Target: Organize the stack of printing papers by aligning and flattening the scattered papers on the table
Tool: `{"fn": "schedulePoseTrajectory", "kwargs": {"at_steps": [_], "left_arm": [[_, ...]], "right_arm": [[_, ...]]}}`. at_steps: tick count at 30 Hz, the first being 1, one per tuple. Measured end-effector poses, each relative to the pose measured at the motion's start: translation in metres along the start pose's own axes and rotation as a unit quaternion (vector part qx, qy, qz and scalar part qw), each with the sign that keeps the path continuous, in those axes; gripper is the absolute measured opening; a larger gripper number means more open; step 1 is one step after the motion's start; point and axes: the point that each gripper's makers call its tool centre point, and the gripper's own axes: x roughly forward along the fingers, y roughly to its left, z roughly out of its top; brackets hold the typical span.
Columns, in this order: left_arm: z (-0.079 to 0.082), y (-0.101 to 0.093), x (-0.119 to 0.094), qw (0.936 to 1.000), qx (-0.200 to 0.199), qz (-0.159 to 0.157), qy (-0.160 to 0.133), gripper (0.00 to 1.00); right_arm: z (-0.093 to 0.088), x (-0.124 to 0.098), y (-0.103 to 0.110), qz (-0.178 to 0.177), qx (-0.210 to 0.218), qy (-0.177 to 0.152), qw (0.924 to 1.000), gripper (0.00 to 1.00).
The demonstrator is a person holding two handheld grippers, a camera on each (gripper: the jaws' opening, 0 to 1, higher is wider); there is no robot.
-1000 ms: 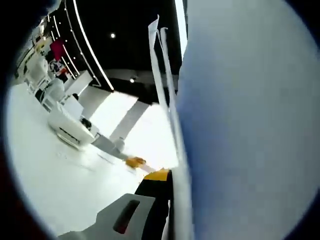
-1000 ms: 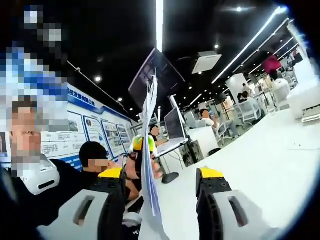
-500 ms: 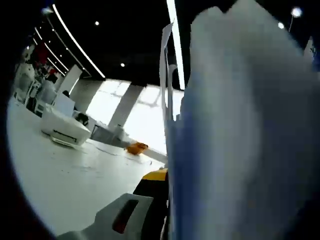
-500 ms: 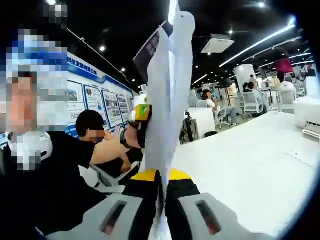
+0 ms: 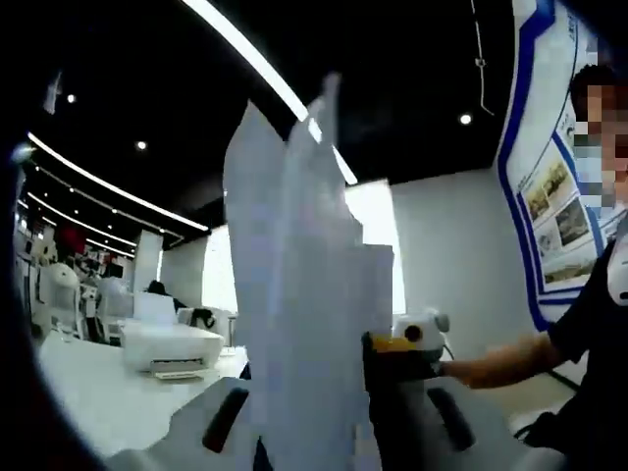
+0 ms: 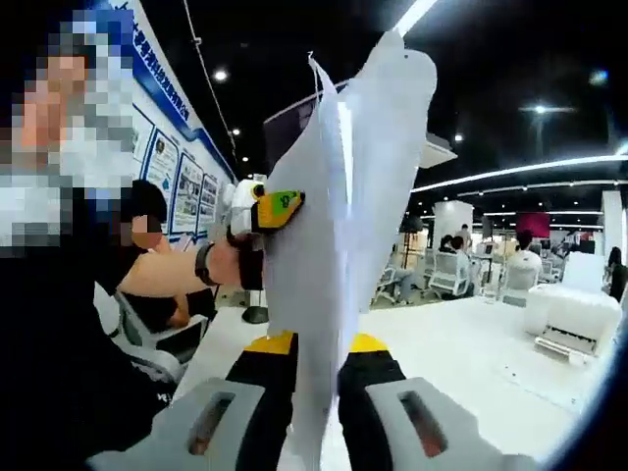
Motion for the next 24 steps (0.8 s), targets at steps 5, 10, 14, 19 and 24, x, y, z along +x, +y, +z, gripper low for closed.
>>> {"fn": "schedulePoseTrajectory", "kwargs": {"at_steps": [5,10,14,19,24], "left_arm": [[-0.018,0.006,-0.005,0.9999,-0.002,0.008,0.014,0.28],[-0.015,-0.002,-0.008,0.999,-0.039,-0.02,-0.007,0.1],[0.008,0.002,-0.006,0.9988,-0.028,-0.009,-0.04,0.17],[0.036,0.004,-0.004,0.9983,0.006,-0.002,-0.059,0.28],[0.028,0.01,0.004,0.9977,0.064,0.016,-0.014,0.24]], "right_arm": [[-0.021,0.004,0.002,0.013,0.007,0.028,0.9995,0.23],[-0.027,0.003,0.025,0.066,0.035,0.031,0.9968,0.0],[-0.009,0.001,0.011,0.022,0.015,0.001,0.9996,0.0],[0.031,-0.014,-0.001,-0.006,0.035,-0.071,0.9968,0.0],[0.056,-0.027,0.001,0.006,0.057,-0.12,0.9912,0.0]]}}
